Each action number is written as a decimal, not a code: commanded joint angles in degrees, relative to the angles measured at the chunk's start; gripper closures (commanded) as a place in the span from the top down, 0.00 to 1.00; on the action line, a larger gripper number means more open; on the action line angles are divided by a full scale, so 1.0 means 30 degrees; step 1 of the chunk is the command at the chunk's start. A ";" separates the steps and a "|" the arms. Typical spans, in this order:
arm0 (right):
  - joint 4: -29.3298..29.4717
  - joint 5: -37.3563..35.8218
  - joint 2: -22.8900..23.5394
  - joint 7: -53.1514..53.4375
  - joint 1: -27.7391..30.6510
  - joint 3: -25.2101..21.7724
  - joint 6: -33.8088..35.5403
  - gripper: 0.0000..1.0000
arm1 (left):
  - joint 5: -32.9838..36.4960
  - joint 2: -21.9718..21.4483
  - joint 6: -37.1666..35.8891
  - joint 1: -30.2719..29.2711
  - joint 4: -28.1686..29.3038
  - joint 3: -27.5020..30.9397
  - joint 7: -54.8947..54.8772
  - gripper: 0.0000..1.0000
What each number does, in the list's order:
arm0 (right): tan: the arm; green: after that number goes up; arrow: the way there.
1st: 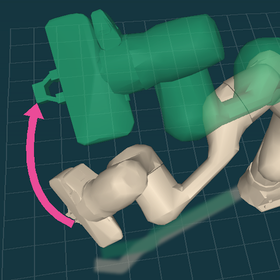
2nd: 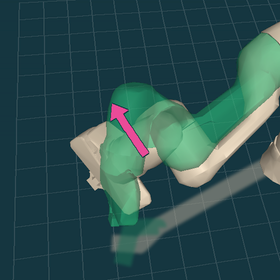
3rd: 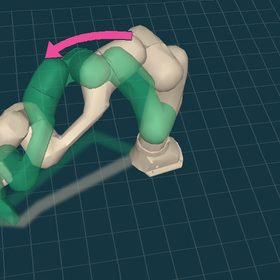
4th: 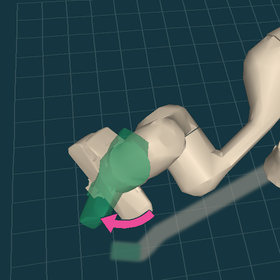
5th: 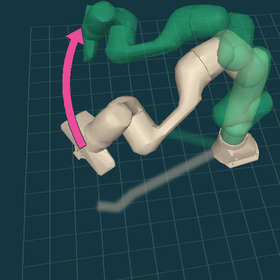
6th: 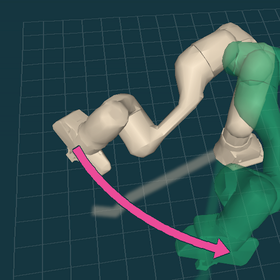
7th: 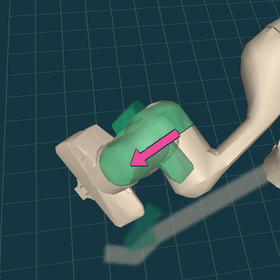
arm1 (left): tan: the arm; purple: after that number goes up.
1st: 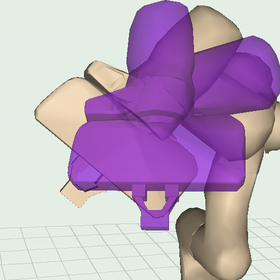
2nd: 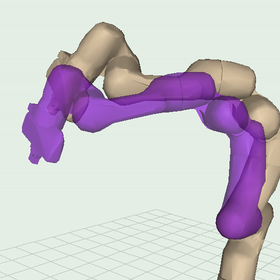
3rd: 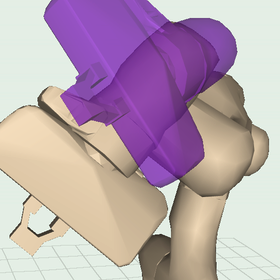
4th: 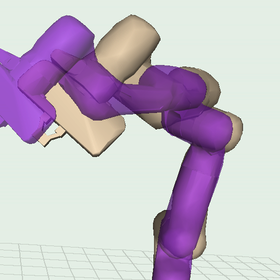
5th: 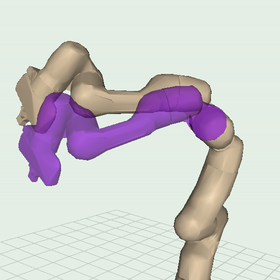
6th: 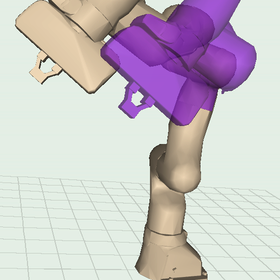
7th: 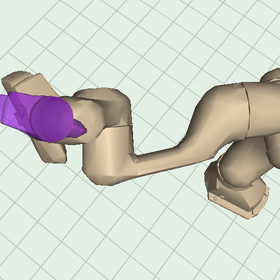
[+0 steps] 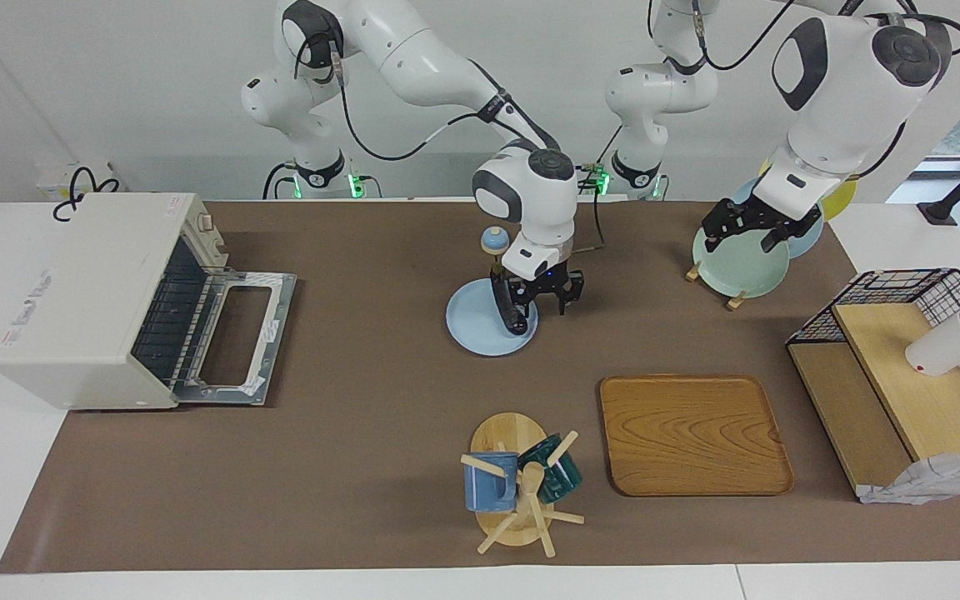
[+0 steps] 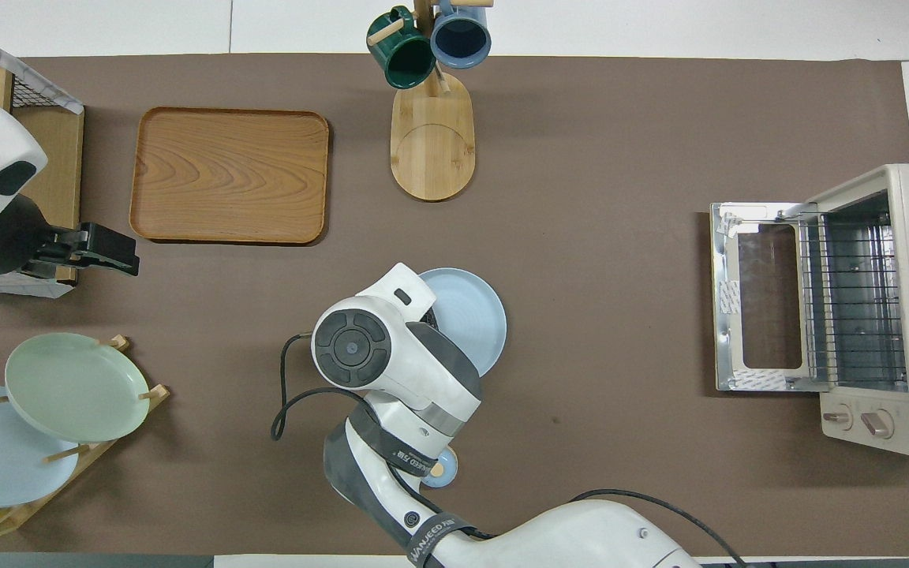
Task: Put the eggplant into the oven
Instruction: 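Grasp the blue plate with the right gripper while the left gripper withdraws, then carry the plate with the eggplant into the oven with the right gripper, then push the oven door closed with the right gripper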
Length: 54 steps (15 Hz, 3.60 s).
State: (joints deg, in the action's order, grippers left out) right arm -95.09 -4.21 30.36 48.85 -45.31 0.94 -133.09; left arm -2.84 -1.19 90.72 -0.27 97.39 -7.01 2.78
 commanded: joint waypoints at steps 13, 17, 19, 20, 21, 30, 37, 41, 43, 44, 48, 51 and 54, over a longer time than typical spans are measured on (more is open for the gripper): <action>-0.0360 -0.3959 -0.1068 -0.0780 0.0394 0.0037 0.3718 0.00 | 0.0360 -0.0745 -0.0474 0.1878 -0.0326 0.1371 0.0273 1.00; -0.0732 -0.4047 -0.2878 -0.3852 0.2760 -0.0169 0.5892 0.00 | 0.0360 -0.0804 -0.0154 0.1877 -0.0180 0.1371 0.0274 1.00; -0.1698 -0.4047 -0.4137 -0.6486 0.4634 -0.0168 0.6364 0.00 | 0.0360 -0.0745 0.0519 0.1877 -0.0180 0.1371 0.0186 1.00; -0.2195 -0.4076 -0.4724 -0.7484 0.5659 -0.0168 0.6626 0.00 | 0.0389 -0.0745 0.0580 0.1848 -0.0180 0.1400 -0.0018 1.00; -0.2751 -0.4076 -0.5252 -0.8741 0.6742 -0.0168 0.6745 0.00 | 0.0418 -0.0745 0.0551 0.1848 -0.0180 0.1430 -0.0136 1.00; -0.5332 -0.3989 -0.7951 -1.6221 1.3663 -0.0110 0.7948 0.00 | 0.1239 -0.0774 0.0375 0.1732 -0.0150 0.1401 -0.0547 1.00; -0.7440 -0.3696 -0.8712 -1.6606 1.5248 -0.0110 0.7219 0.00 | 0.1239 -0.0774 0.0346 0.1585 -0.0150 0.1371 -0.0547 1.00; -0.8645 -0.3608 -0.9007 -1.6722 1.5775 -0.0081 0.6102 0.10 | 0.1239 -0.0804 0.0404 0.1351 -0.0150 0.1313 -0.0518 1.00; -0.8617 -0.3404 -0.9007 -1.6723 1.5660 -0.0080 0.6189 0.41 | 0.1210 -0.0804 0.0551 0.1321 -0.0150 0.1313 -0.0488 1.00; -0.8500 -0.3403 -0.9007 -1.6752 1.5630 -0.0080 0.6335 0.47 | 0.1210 -0.0804 0.0551 0.1321 -0.0150 0.1313 -0.0488 1.00; -0.6458 -0.2293 -0.9184 -1.6606 1.4610 0.0446 0.8321 0.53 | 0.1210 -0.0804 0.0580 0.1117 -0.0150 0.1284 -0.0342 1.00; -0.5802 -0.1590 -0.8802 -1.4828 1.3521 0.0476 0.7722 0.38 | 0.1210 -0.0745 0.0698 0.1086 -0.0209 0.1254 -0.0518 1.00; -0.7876 -0.0268 -0.8860 -1.3361 1.2616 0.0447 0.4941 0.00 | 0.1239 -0.0657 0.0581 0.1057 -0.0209 0.1225 -0.0518 1.00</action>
State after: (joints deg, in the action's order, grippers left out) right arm -114.33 -6.76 3.68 5.72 -6.58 2.24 -112.79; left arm -0.43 -3.35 92.08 3.23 96.81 -3.19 2.04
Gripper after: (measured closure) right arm 0.736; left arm 0.000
